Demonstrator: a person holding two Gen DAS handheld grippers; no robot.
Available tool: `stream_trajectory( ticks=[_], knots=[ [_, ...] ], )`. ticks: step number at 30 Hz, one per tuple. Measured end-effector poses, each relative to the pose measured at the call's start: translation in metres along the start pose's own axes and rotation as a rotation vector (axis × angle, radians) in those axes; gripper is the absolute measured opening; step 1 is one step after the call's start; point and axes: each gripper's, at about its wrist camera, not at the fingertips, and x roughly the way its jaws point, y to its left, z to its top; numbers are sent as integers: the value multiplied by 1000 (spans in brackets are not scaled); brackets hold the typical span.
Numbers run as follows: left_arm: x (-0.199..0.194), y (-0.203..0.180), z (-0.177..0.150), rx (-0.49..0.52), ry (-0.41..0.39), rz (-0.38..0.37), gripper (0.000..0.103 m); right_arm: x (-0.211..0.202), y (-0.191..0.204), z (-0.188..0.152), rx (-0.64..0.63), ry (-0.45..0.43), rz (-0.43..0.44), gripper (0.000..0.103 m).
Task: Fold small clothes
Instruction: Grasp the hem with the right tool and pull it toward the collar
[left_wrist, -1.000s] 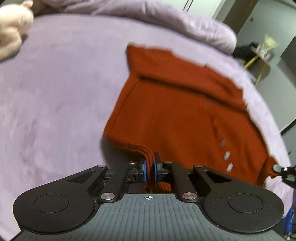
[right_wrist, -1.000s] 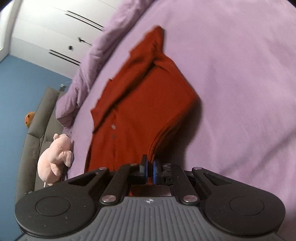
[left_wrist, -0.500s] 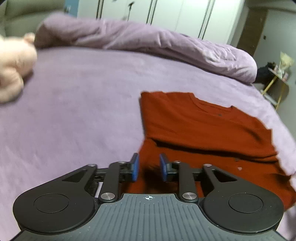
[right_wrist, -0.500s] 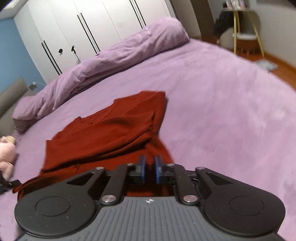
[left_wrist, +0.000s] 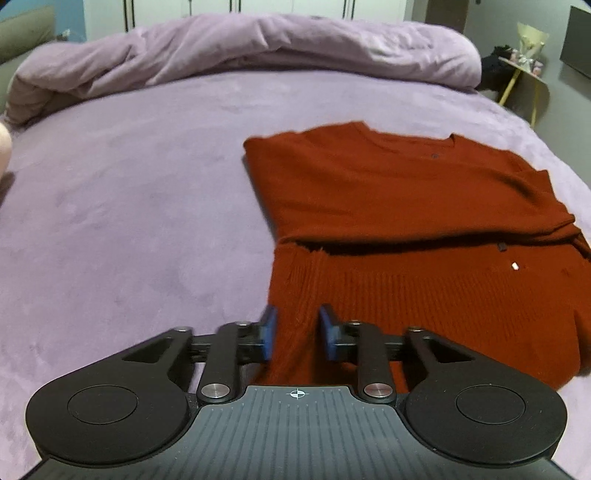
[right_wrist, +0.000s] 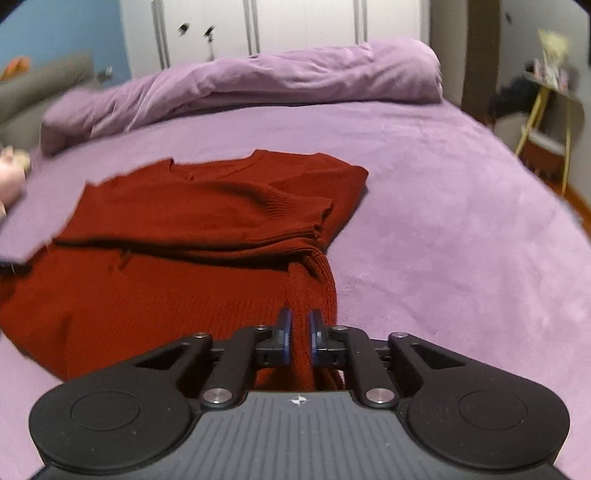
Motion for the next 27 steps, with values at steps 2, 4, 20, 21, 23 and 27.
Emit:
stream_trajectory(
  ticks=[2, 4, 20, 21, 23, 27],
  knots=[
    [-4, -2, -1, 9, -22, 6, 18, -7, 5, -1, -32, -19, -23, 8],
    [-9, -6, -4, 29, -42, 6, 17, -12, 9, -1, -45, -41, -32, 8],
    [16, -11, 5, 36, 46, -75, 8, 8, 12, -1, -77, 72, -27, 5],
    [12, -9, 8, 7, 44, -94, 8, 3, 12, 2, -71, 56, -8, 5],
    [-8, -8, 18, 2, -22, -121, 7, -15, 8, 15, -27, -17, 25, 5],
    [-42, 3, 64, -52, -180, -146, 8, -31, -8, 62, 69, -179, 36, 5]
  ],
)
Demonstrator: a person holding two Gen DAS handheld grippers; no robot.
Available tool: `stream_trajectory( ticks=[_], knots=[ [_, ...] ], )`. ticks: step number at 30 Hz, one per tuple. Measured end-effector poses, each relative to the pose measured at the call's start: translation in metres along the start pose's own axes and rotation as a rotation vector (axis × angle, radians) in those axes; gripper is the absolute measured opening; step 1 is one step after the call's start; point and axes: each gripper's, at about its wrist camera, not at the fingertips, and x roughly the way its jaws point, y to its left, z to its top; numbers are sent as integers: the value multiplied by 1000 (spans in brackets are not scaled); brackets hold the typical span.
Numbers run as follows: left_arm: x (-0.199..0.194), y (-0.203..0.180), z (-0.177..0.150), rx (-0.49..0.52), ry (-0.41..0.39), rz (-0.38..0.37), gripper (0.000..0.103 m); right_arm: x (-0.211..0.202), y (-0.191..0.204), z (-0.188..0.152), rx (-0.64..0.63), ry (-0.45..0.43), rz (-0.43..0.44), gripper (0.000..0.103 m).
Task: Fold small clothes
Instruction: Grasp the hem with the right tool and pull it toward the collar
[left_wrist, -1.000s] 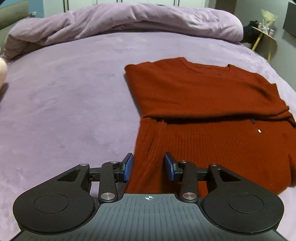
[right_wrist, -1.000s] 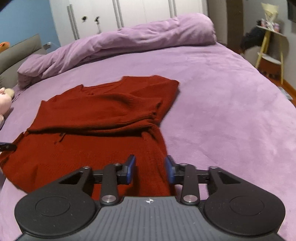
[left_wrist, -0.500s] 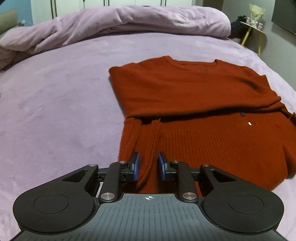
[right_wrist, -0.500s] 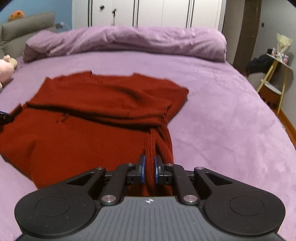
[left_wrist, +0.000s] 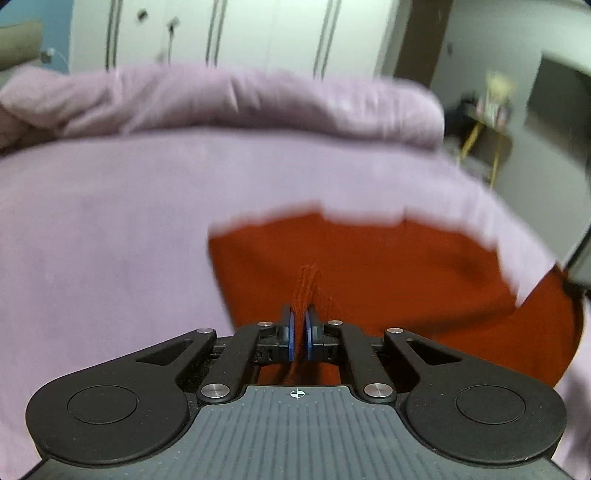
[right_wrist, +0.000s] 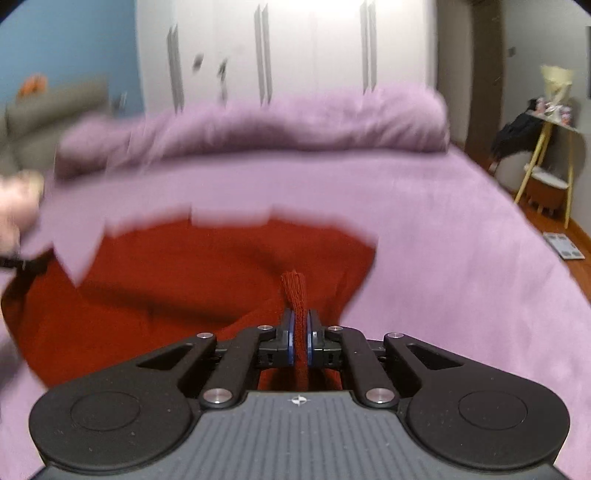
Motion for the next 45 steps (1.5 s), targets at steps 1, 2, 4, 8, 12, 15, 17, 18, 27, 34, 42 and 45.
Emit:
stream_trajectory(
  ticks=[1, 2, 4, 8, 12, 15, 17, 18, 27, 34, 42, 45],
  knots=[
    [1, -1, 12, 13, -35, 29, 8, 7, 0, 10, -7, -26, -29, 5],
    [5, -2, 21, 28, -59, 66, 8, 16, 0, 17, -23, -43, -59, 5],
    [24, 1, 35, 30, -88, 140, 8, 45, -4, 26, -19, -30, -88, 5],
    [88, 21, 32, -81, 65, 128, 11, 109, -17, 21, 38, 106, -85, 6],
    [126, 30, 6, -85, 210, 149, 24, 132, -29, 9, 69, 193, -85, 9],
    [128, 35, -6, -54, 194, 126, 44, 133, -34, -1, 84, 204, -43, 10],
    [130, 41, -10, -74, 208, 106, 40, 137, -36, -4, 70, 218, -49, 9],
    [129, 41, -11, -87, 209, 101, 35, 137, -33, -5, 62, 213, -58, 9],
    [78, 18, 43, -7, -55, 158, 8, 100, -5, 43, -63, -40, -154, 5],
    [149, -3, 83, 91, -94, 395, 17, 182, -5, 74, -109, -49, -300, 5],
    [173, -36, 48, 40, -48, 291, 48, 201, 37, 51, 84, -35, -54, 10],
    [205, -52, 36, 65, 17, 336, 48, 219, 84, 30, -45, 19, 85, 11]
  ],
)
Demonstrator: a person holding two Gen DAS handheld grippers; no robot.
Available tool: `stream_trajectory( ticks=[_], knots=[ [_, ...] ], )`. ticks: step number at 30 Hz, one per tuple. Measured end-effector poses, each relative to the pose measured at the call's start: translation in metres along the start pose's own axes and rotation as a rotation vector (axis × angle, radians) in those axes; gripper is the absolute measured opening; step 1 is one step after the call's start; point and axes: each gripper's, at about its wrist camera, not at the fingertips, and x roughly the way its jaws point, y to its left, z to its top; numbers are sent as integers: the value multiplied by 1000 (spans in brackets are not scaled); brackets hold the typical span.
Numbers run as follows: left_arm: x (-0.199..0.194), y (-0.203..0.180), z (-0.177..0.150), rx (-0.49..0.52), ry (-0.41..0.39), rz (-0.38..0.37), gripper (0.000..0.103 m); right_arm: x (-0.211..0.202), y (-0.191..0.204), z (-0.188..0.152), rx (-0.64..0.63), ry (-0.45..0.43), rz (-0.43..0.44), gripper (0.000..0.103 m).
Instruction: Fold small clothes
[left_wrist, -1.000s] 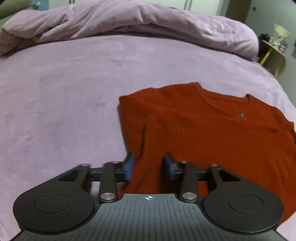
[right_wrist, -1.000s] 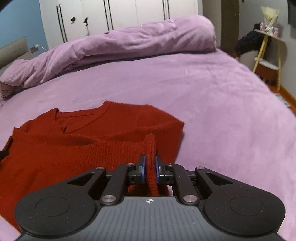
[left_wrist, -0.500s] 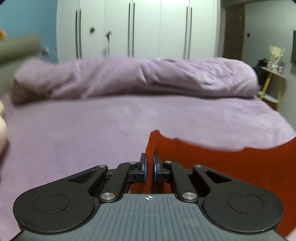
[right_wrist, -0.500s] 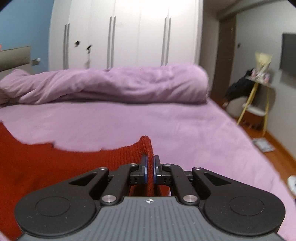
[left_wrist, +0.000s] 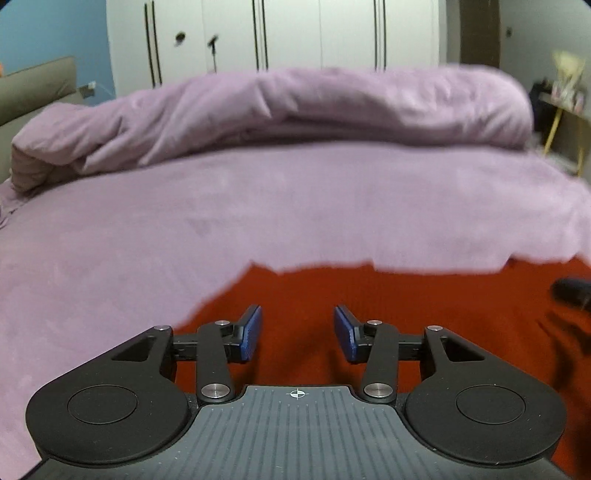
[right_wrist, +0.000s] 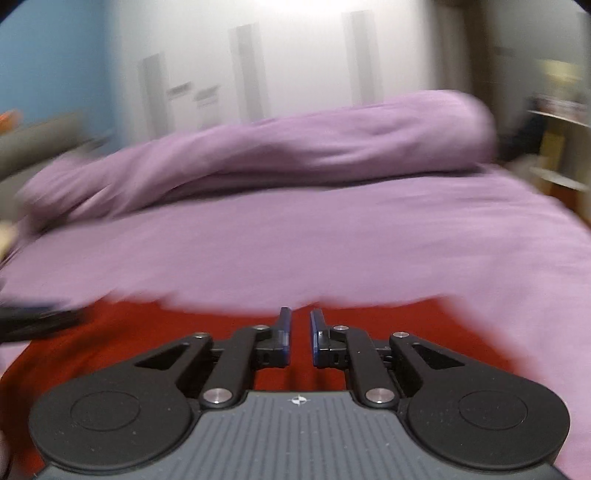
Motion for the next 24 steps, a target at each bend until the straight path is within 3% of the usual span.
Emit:
stream_trajectory(
  ticks=[2, 4, 6, 9, 12, 14, 18, 24],
  knots=[
    [16, -6, -6, 24, 38, 50, 49, 11, 16, -15, -117, 21, -13, 11],
    [20, -3, -12, 25, 26, 57, 52, 13, 10, -26, -220, -6, -105, 11],
    [20, 5, -12, -1, 28, 52, 58, 9, -19, -26, -197, -13, -197, 11],
    [20, 15, -11, -20, 34, 50, 60, -2, -83, -20, -75, -1, -325, 10],
    [17, 20, -14, -50, 36, 46, 60, -11, -123, -19, -27, 1, -439, 11],
    [16, 20, -14, -49, 40, 54, 60, -14, -132, -19, -18, 9, -439, 22],
    [9, 20, -15, -20, 50, 74, 60, -36, -123, -19, -75, 18, -433, 22],
    [-5, 36, -19, -64, 79, 83, 60, -91, -86, -36, -82, -39, -339, 22]
  ],
)
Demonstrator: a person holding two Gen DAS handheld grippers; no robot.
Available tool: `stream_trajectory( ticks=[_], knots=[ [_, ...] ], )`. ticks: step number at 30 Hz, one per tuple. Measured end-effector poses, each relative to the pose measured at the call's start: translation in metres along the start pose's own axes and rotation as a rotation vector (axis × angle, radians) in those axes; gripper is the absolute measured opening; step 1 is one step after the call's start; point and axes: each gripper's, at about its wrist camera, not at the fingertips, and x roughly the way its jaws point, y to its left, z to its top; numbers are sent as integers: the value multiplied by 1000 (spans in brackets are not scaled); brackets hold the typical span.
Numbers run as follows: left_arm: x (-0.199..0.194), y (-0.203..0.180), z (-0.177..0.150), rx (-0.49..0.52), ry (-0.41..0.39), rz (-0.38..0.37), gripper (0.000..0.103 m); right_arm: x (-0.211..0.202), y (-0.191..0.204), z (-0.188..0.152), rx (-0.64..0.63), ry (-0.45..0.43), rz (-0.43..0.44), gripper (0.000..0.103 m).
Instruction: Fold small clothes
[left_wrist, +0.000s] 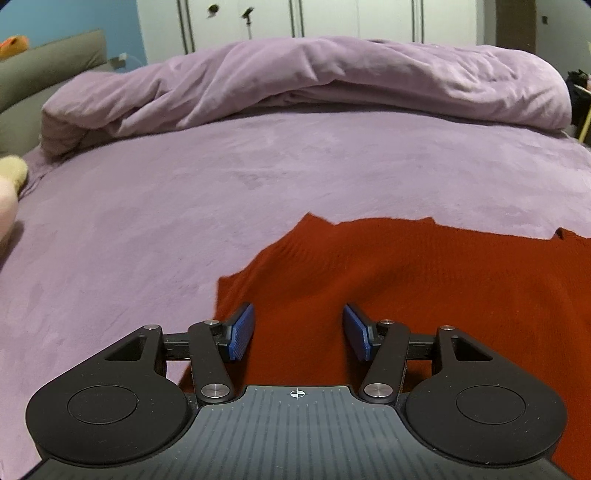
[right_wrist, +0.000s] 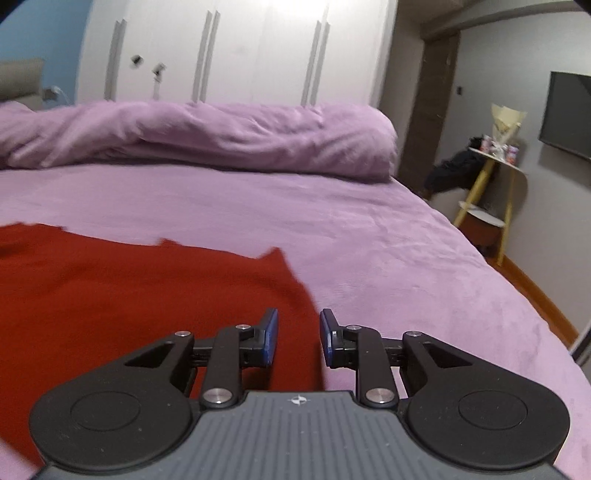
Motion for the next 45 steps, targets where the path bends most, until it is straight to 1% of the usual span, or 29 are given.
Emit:
stream_trajectory(
  ticks=[2, 3, 6, 9, 11, 13, 17, 19, 21, 22, 23, 25, 26, 27, 28, 30, 31, 32, 34, 36, 37, 38, 39, 41, 43, 45],
  knots=[
    [-3, 4, -3, -3, 8, 4, 60, -10, 8, -6, -24, -6, 24, 22],
    [-5, 7, -4, -5, 11, 5, 60, -13, 11, -11, -41, 6, 23, 22],
    [-8, 11, -8, -3, 17, 10, 60, -6, 11, -22, -66, 77, -9, 22],
    [-11, 16, -11, 4, 19, 7, 61, -9, 8, -25, -58, 93, -41, 22],
    [-12, 19, -12, 3, 18, 19, 68, -10, 7, -23, -42, 110, -54, 22],
    [-13, 24, -13, -16, 18, 32, 73, -14, 6, -20, -21, 120, -49, 22],
    [-17, 43, -18, -67, 33, 24, 74, -27, 14, -16, -7, 121, -15, 22],
    [-22, 55, -22, -72, 48, 34, 73, -36, 21, -14, 5, 127, 19, 22],
    [-28, 73, -29, -90, 66, 65, 73, -48, 33, -12, 9, 121, 67, 22],
    [-31, 83, -34, -108, 78, 67, 73, -52, 39, -10, 9, 119, 86, 22],
    [-34, 96, -39, -144, 95, 53, 72, -56, 45, -9, 8, 115, 107, 22],
    [-42, 122, -49, -239, 139, -15, 64, -63, 59, -7, 18, 114, 164, 22],
    [-45, 131, -53, -281, 162, -71, 64, -64, 65, -5, 27, 118, 191, 22],
    [-49, 140, -58, -321, 176, -141, 64, -66, 73, -4, 39, 121, 221, 22],
    [-53, 146, -63, -359, 177, -215, 64, -66, 81, -3, 48, 126, 249, 22],
    [-58, 151, -69, -412, 191, -318, 64, -64, 99, -2, 47, 134, 288, 22],
    [-56, 154, -72, -461, 211, -373, 64, -64, 108, -1, 45, 139, 303, 22],
    [-53, 156, -75, -511, 227, -413, 63, -63, 117, 0, 45, 142, 321, 22],
    [-46, 160, -79, -597, 245, -474, 63, -63, 134, 3, 52, 144, 359, 22],
    [-43, 161, -80, -647, 263, -499, 61, -63, 151, 6, 47, 147, 391, 22],
    [-43, 162, -81, -668, 260, -532, 61, -62, 159, 7, 43, 151, 401, 22],
    [-44, 164, -82, -689, 253, -575, 61, -61, 165, 8, 37, 152, 407, 26],
    [-44, 168, -84, -709, 248, -607, 61, -60, 171, 9, 22, 146, 402, 27],
    [-44, 172, -89, -745, 254, -671, 61, -63, 178, 8, 6, 135, 411, 27],
    [-44, 175, -90, -754, 256, -668, 62, -62, 183, 10, 26, 139, 439, 27],
    [-43, 174, -90, -719, 240, -661, 65, -61, 185, 10, 27, 143, 443, 27]
  ],
)
